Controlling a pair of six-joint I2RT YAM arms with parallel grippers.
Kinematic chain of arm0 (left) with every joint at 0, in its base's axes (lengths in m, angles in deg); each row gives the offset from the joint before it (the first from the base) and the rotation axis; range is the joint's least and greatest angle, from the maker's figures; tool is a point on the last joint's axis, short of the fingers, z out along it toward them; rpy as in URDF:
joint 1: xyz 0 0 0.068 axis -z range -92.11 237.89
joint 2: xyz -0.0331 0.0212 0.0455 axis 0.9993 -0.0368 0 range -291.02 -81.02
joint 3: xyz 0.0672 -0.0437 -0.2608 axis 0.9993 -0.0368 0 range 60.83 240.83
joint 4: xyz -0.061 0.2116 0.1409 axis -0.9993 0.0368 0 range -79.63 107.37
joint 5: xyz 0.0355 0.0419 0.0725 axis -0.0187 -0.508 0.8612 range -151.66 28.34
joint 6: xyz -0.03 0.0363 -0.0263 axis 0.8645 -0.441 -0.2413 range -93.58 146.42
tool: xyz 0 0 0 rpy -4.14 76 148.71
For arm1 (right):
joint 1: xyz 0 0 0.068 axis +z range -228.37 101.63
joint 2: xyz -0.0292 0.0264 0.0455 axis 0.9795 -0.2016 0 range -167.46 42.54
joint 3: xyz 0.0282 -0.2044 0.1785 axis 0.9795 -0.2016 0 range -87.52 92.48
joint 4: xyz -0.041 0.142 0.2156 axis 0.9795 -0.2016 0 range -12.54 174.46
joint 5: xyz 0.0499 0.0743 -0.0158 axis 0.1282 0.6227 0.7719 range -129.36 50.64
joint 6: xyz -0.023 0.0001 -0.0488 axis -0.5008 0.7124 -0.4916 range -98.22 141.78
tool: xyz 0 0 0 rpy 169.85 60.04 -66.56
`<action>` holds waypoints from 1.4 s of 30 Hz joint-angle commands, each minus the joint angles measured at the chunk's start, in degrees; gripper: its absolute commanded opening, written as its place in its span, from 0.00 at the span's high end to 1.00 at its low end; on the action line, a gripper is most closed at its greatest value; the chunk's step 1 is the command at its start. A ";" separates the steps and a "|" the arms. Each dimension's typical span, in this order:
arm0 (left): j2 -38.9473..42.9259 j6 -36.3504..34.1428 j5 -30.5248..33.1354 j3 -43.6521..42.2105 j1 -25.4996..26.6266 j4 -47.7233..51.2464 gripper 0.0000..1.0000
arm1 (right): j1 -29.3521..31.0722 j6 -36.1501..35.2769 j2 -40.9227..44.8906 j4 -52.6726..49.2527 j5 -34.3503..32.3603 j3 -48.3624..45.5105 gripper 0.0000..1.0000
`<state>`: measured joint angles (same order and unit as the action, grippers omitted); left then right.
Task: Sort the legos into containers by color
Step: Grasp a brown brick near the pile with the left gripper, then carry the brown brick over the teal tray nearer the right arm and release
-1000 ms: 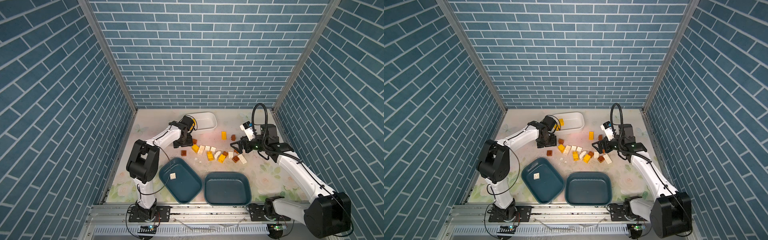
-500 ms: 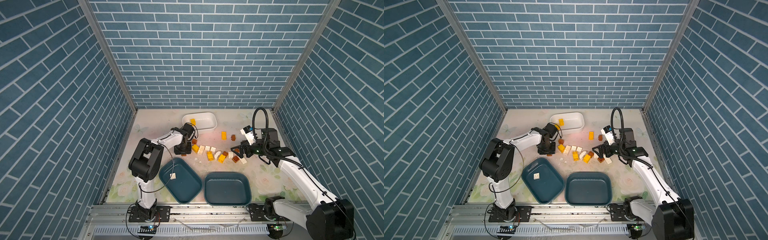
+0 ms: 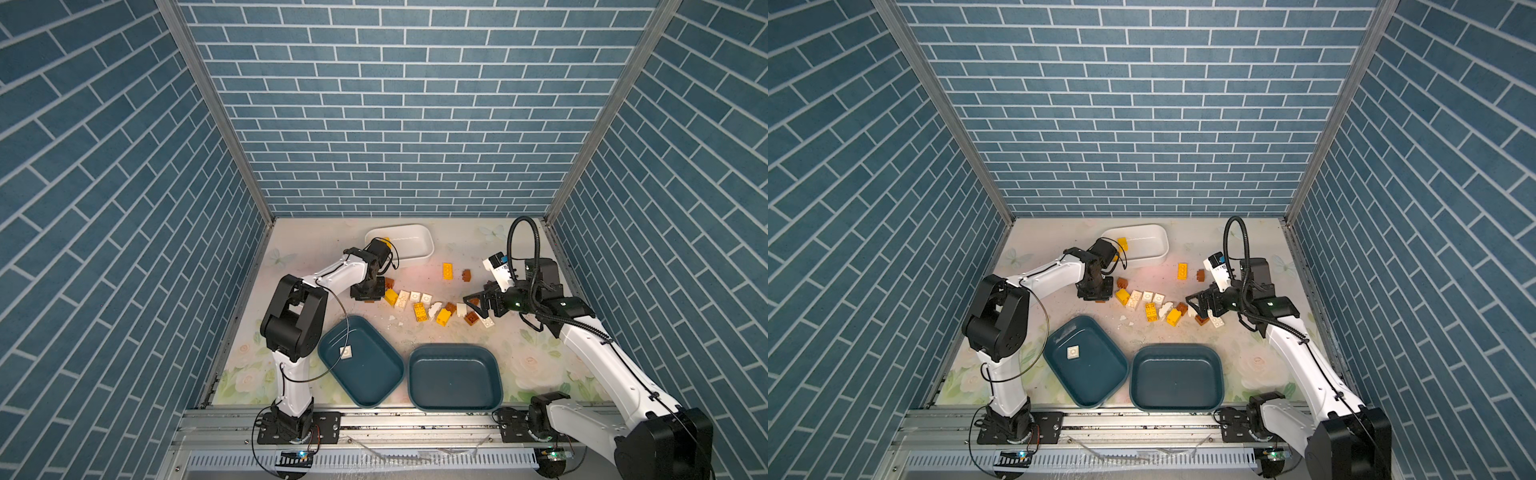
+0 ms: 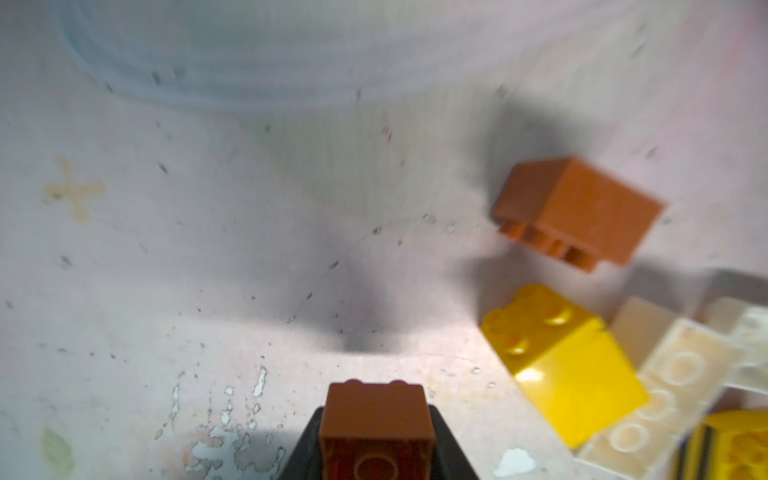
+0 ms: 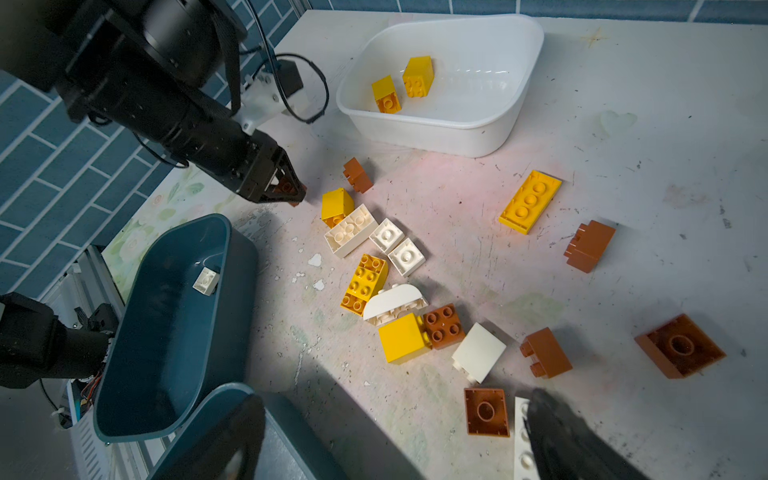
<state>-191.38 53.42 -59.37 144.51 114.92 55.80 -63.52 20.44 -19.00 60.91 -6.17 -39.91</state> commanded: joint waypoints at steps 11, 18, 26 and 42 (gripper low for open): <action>-5.90 -4.51 -5.14 24.91 0.70 7.76 0.72 | -0.74 -1.83 -1.04 0.20 -1.57 2.56 0.02; -3.99 -5.21 -8.75 25.22 4.08 9.59 0.72 | -2.18 -1.64 -0.34 -0.24 -1.31 2.31 0.01; 1.18 -8.23 -13.81 21.42 11.51 12.68 0.73 | -3.79 -1.91 -0.33 -1.28 -0.76 2.57 0.02; 14.12 -16.95 -23.08 -1.32 28.93 6.80 0.74 | -5.83 -1.45 -3.66 -3.73 0.32 5.06 0.02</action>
<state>-177.94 38.28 -80.11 145.86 142.13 65.08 -69.18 20.02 -21.78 58.99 -7.02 -36.72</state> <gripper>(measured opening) 0.353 0.985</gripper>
